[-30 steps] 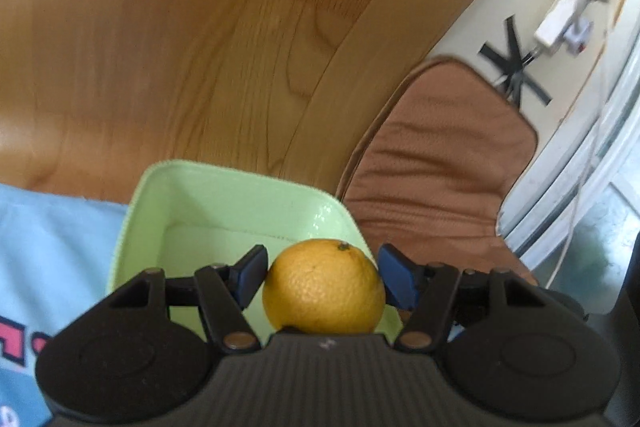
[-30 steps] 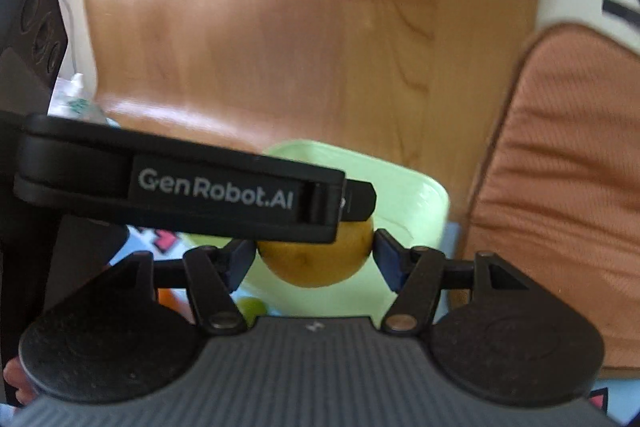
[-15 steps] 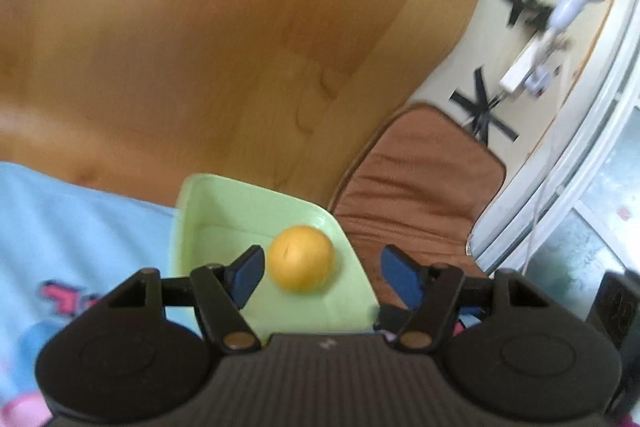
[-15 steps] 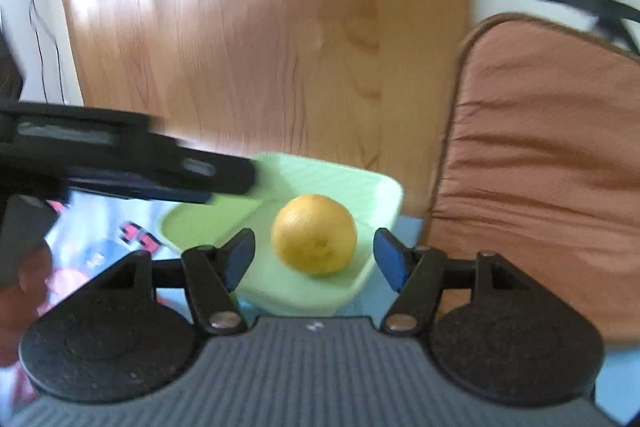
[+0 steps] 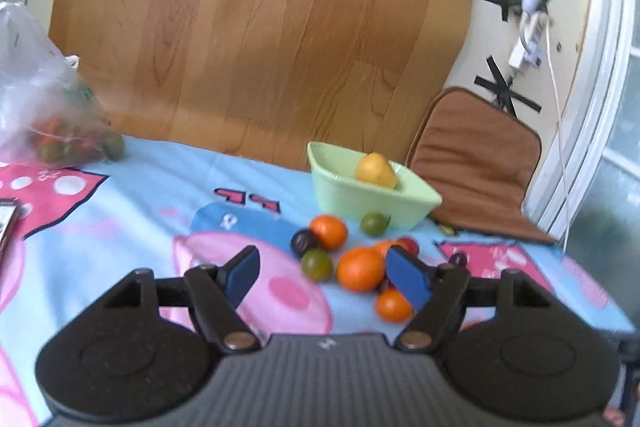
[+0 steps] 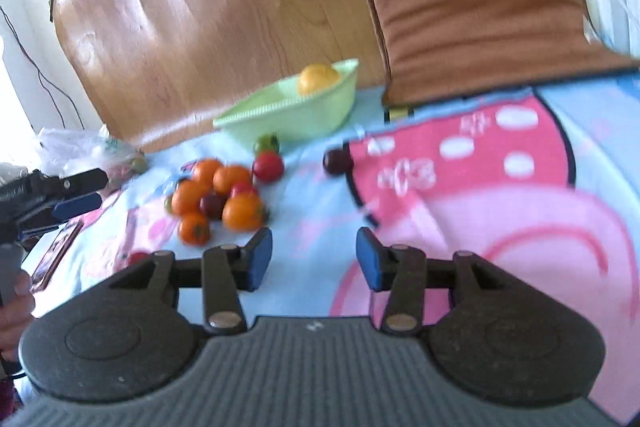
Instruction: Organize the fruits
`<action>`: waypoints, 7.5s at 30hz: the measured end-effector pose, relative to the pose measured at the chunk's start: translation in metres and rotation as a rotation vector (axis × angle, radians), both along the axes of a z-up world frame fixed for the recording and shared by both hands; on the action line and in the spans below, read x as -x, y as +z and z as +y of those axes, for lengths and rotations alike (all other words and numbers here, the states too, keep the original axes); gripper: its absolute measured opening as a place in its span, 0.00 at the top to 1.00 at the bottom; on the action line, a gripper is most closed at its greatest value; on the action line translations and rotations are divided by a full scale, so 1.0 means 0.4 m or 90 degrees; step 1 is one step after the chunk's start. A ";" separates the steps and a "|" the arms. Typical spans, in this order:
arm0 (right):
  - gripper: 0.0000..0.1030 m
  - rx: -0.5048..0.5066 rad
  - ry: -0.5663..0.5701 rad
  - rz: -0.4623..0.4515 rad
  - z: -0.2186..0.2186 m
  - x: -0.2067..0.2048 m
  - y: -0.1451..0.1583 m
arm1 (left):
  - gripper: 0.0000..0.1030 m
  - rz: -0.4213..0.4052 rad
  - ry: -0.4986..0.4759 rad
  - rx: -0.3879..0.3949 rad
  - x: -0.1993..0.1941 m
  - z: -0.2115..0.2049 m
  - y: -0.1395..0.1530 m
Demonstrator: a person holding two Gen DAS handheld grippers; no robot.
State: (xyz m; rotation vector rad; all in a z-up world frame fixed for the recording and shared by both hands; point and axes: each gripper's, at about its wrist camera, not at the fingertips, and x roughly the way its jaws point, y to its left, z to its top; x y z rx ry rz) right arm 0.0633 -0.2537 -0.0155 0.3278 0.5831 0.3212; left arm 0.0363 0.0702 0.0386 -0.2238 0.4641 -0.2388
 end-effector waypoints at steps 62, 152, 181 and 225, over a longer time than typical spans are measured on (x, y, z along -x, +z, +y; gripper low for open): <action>0.51 0.101 0.074 -0.055 0.095 0.061 -0.005 | 0.23 0.106 -0.045 -0.172 0.001 -0.120 -0.082; 0.64 0.182 0.140 -0.064 0.165 0.007 0.005 | 0.69 0.100 -0.115 -0.095 -0.020 -0.124 -0.068; 0.63 0.178 0.089 -0.083 0.134 -0.455 0.095 | 0.65 0.164 -0.109 -0.047 -0.581 -0.219 -0.001; 0.62 0.053 0.073 -0.030 -0.061 -0.150 0.068 | 0.63 0.063 -0.238 -0.127 -0.107 -0.280 -0.029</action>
